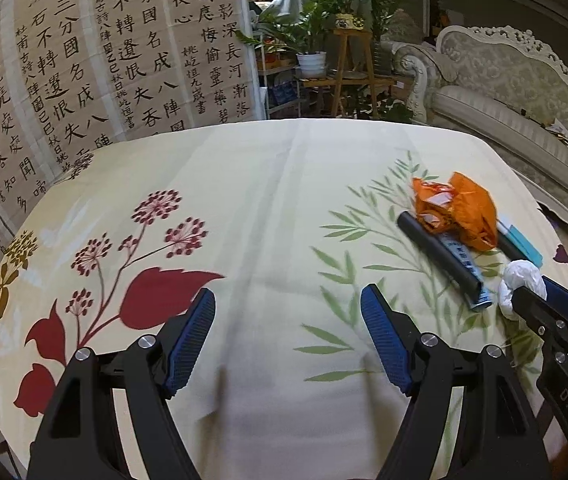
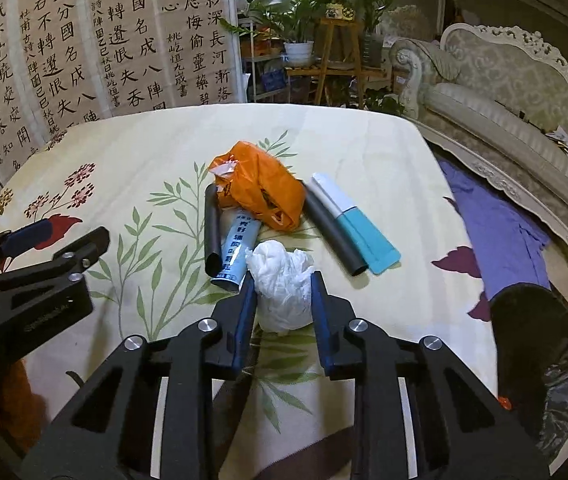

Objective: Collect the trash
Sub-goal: 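Grasp the black tube with the left tool while the right tool grasps the white plastic bag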

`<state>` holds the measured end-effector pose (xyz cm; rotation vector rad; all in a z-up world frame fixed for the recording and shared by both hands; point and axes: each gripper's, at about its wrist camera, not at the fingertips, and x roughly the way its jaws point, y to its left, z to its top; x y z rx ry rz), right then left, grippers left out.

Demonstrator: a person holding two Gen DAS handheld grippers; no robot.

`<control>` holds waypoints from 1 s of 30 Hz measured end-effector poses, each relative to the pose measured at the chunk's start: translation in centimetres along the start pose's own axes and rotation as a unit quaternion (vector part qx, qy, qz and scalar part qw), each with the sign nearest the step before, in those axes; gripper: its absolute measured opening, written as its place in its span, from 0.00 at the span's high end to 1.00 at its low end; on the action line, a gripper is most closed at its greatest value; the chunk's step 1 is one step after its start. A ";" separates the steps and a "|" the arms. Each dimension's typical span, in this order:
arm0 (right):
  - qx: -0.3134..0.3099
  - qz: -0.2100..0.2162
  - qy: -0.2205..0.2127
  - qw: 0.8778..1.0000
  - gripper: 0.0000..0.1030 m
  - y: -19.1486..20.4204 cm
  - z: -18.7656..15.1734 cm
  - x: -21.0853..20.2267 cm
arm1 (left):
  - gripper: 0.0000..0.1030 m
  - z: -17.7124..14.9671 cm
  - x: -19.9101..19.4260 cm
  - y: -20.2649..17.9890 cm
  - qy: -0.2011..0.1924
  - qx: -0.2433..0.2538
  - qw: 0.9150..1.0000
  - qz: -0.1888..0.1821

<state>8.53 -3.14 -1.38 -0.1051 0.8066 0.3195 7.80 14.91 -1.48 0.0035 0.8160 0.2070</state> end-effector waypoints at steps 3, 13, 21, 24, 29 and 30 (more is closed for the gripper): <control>0.002 -0.014 -0.009 1.000 0.75 -0.8 -0.1 -0.7 | 0.29 0.3 0.0 -1.1 0.000 0.007 1.000 -0.009; 0.022 -0.036 -0.017 0.999 0.75 -3.6 -0.5 -1.4 | 0.28 1.9 0.6 -4.9 -0.002 0.024 0.999 -0.032; 0.031 -0.032 -0.011 0.999 0.75 -4.4 -0.7 -0.7 | 0.27 2.1 2.7 -6.4 0.024 0.039 0.999 -0.028; 0.033 -0.031 -0.010 0.999 0.75 -4.4 -0.6 -0.5 | 0.27 1.7 3.2 -6.0 0.036 0.042 0.998 -0.021; 0.035 -0.028 -0.006 0.999 0.75 -4.4 -0.6 -0.1 | 0.27 1.1 3.4 -4.6 0.051 0.025 0.998 -0.027; 0.035 -0.027 -0.006 0.999 0.75 -4.4 -0.5 -0.1 | 0.27 1.2 3.5 -4.4 0.053 0.023 0.998 -0.029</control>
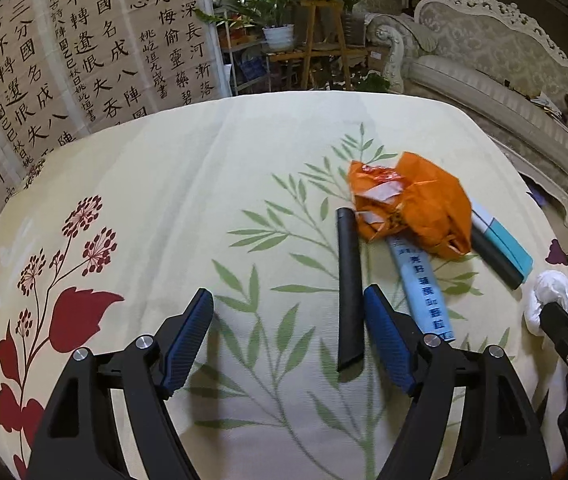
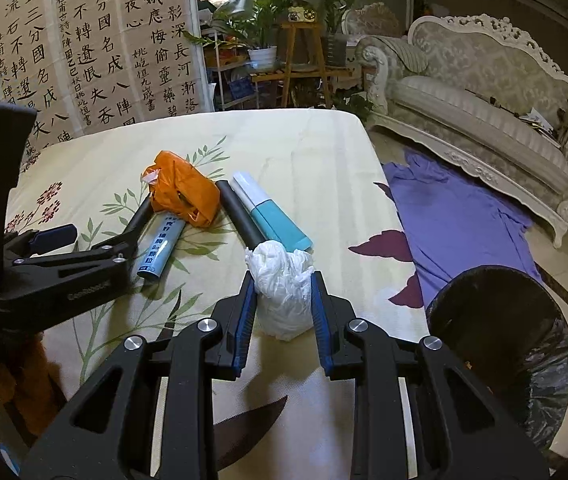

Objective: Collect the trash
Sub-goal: 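Grasp the black tube with the left tool while the right tool grasps the white plastic bag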

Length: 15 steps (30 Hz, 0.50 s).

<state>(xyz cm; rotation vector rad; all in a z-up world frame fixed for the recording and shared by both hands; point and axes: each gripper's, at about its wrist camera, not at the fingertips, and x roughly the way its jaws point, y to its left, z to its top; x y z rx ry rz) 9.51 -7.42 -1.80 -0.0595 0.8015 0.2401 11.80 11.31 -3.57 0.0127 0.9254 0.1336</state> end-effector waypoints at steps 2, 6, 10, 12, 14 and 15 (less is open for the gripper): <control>-0.001 0.001 0.001 1.000 0.75 0.1 0.0 0.1 | 0.27 0.1 0.0 0.2 0.002 -0.002 1.000 -0.006; -0.002 0.001 0.004 1.000 0.74 0.2 0.0 0.2 | 0.41 0.3 -0.1 -0.3 -0.005 0.011 1.000 -0.015; -0.002 0.001 0.005 1.000 0.74 0.2 0.0 0.3 | 0.62 0.1 -0.5 -1.1 -0.019 0.037 0.999 -0.026; -0.001 0.001 0.006 1.000 0.74 0.2 0.0 0.3 | 0.77 -0.1 -0.6 -1.6 -0.023 0.050 0.998 -0.032; -0.002 0.001 0.006 1.000 0.74 0.4 0.0 0.4 | 0.86 -0.1 -0.7 -1.8 -0.025 0.055 0.998 -0.030; -0.001 0.001 0.006 1.000 0.74 0.4 0.0 0.4 | 0.86 -0.1 -0.7 -1.7 -0.025 0.055 0.998 -0.029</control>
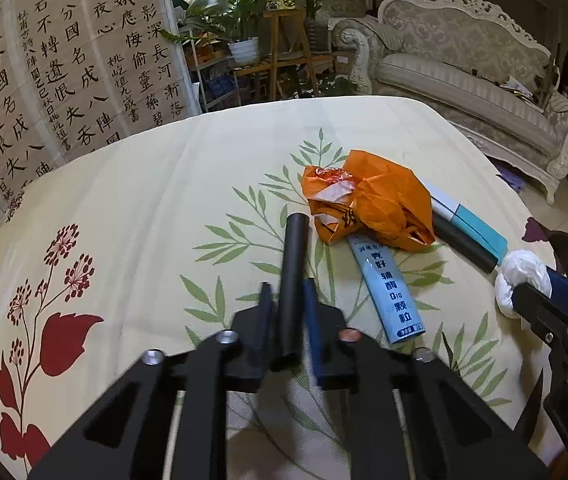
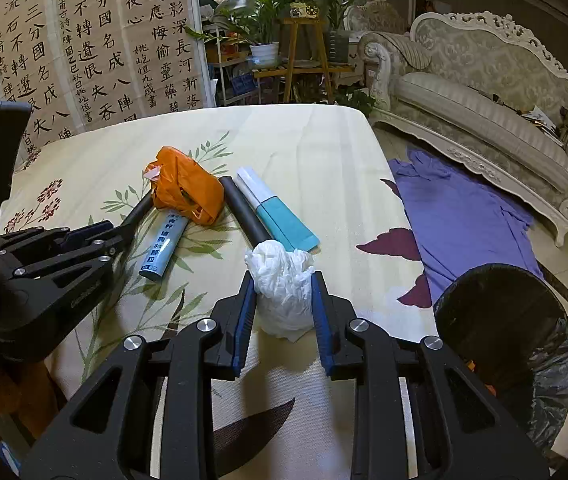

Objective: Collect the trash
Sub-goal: 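Grasp the black tube with the left tool while the right tool grasps the white plastic bag, then carry the black tube and white bag over the bin and open both tools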

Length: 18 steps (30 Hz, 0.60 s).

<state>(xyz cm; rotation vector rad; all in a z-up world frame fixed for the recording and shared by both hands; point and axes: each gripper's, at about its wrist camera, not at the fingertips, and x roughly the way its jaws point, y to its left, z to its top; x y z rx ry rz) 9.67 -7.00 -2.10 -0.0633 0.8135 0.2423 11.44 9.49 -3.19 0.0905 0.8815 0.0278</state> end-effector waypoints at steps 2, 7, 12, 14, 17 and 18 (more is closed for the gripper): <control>0.001 0.000 0.000 1.000 0.74 0.0 0.0 0.0 | 0.87 -0.1 -0.1 0.2 0.001 -0.001 1.000 -0.004; 0.001 0.000 0.000 1.000 0.74 0.0 -0.1 0.1 | 0.87 -0.3 -0.4 0.6 0.002 -0.003 1.000 -0.003; 0.005 0.002 0.000 1.000 0.74 -0.1 -0.1 0.1 | 0.87 -0.9 -1.0 0.9 0.002 -0.010 1.000 -0.003; 0.008 0.002 -0.001 1.000 0.74 -0.1 -0.2 0.0 | 0.87 -1.2 -1.2 1.0 0.001 -0.013 1.000 -0.004; 0.009 0.000 -0.002 1.000 0.74 0.0 -0.4 -0.2 | 0.87 -1.7 -1.6 1.3 0.001 -0.018 1.000 -0.005; 0.008 -0.001 -0.003 1.000 0.74 0.1 -0.6 -0.3 | 0.87 -1.8 -1.8 1.3 0.000 -0.020 1.000 -0.005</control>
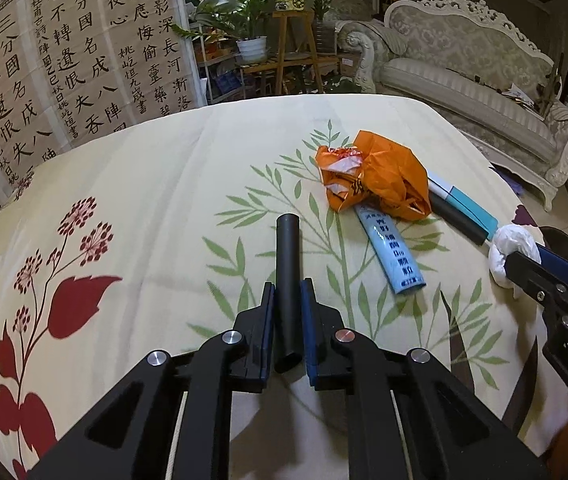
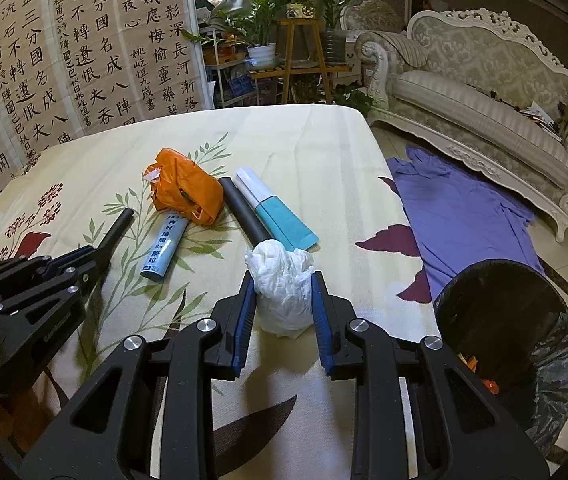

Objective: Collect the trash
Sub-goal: 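Carry the black tube and white bag over the bin and open both tools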

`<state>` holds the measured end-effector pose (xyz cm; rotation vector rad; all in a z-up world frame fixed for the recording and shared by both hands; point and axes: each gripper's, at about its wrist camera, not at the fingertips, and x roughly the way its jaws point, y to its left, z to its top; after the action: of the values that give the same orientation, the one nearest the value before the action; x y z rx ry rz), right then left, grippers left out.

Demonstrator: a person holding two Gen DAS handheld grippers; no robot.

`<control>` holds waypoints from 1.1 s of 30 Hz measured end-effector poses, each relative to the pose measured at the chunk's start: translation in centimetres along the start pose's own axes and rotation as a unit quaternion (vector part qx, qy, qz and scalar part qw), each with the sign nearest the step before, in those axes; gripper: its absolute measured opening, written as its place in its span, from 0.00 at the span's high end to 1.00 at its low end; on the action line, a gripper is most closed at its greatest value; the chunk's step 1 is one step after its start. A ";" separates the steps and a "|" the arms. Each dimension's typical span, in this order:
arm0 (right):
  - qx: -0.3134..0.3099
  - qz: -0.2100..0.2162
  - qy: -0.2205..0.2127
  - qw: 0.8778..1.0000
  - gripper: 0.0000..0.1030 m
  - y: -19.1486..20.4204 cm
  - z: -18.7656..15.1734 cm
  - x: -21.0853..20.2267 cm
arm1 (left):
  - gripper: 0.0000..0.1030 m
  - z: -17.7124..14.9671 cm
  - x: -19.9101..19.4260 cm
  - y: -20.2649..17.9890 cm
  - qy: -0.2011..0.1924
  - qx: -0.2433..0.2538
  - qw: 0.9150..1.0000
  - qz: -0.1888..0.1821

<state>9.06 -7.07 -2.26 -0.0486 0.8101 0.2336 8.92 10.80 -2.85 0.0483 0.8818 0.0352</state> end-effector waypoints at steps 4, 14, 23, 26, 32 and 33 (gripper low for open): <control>-0.003 -0.002 -0.002 1.000 0.74 0.4 -0.5 -0.7 | 0.87 -0.7 -0.7 0.2 -0.002 -0.002 1.000 -0.002; -0.005 -0.006 -0.006 1.000 0.74 0.9 -2.1 -2.7 | 0.87 -2.1 -2.7 0.2 -0.016 -0.006 1.000 -0.006; -0.003 -0.010 -0.009 1.000 0.74 1.1 -3.7 -4.5 | 0.87 -3.4 -4.1 -0.3 -0.030 -0.004 1.000 -0.007; -0.001 -0.012 -0.011 1.000 0.74 1.0 -4.2 -5.1 | 0.87 -4.0 -4.7 -0.6 -0.034 -0.005 0.999 -0.014; 0.010 -0.026 -0.016 0.999 0.74 -0.1 -5.6 -6.8 | 0.87 -4.9 -5.7 -1.8 -0.040 0.002 0.999 -0.028; 0.012 -0.030 -0.017 0.999 0.74 -0.4 -5.7 -7.1 | 0.87 -5.0 -5.8 -2.1 -0.042 0.004 0.999 -0.032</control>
<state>0.36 -9.52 -1.09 -0.0461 0.7754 0.1665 1.42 8.52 -1.63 0.0280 0.7999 -0.0298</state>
